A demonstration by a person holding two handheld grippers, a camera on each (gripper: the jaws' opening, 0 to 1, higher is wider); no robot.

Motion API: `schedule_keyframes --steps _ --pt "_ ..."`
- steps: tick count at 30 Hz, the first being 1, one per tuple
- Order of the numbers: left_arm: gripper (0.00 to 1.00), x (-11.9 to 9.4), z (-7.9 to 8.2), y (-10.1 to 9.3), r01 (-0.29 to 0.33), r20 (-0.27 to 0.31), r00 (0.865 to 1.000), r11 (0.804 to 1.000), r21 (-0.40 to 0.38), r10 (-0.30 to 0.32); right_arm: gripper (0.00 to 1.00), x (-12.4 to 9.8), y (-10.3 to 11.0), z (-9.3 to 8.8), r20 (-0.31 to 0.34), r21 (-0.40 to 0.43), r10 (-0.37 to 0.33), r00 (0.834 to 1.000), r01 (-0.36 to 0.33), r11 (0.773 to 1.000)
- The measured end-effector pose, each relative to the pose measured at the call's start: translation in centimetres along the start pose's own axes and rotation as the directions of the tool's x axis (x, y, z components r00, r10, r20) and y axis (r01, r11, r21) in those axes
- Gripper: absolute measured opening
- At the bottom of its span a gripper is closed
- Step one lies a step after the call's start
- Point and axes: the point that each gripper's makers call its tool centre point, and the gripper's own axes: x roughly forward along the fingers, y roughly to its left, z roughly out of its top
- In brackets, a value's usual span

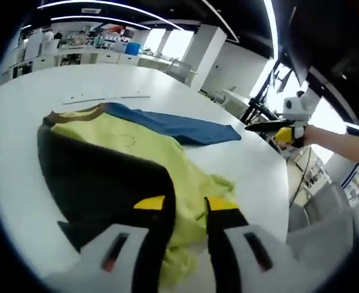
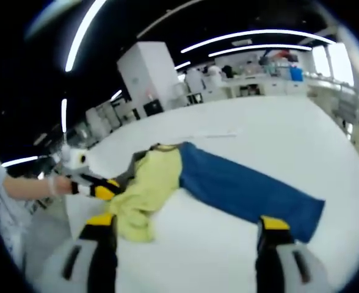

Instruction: Fold the garment on the visible template until the final outline fits inside the template.

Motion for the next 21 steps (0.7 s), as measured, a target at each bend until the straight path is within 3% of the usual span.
schedule_keyframes --steps 3,9,15,21 --pt "0.45 -0.7 0.6 -0.3 0.01 0.022 1.0 1.0 0.01 -0.01 0.95 0.0 0.1 0.0 0.002 0.005 0.007 1.0 -0.007 1.0" --pt "0.67 -2.4 1.8 0.1 0.019 0.068 0.998 1.0 0.001 -0.019 0.95 0.1 0.4 -0.3 -0.011 0.003 0.02 1.0 -0.02 1.0" --pt "0.82 -4.0 2.1 1.0 0.005 0.079 0.997 1.0 -0.003 -0.005 0.95 0.3 0.5 -0.4 -0.02 -0.004 0.026 0.999 -0.026 1.0" --pt "0.84 -5.9 1.6 3.0 -0.032 0.091 0.995 0.998 -0.048 0.036 0.95 0.4 0.7 -0.5 -0.022 -0.004 0.032 0.999 -0.032 0.999"
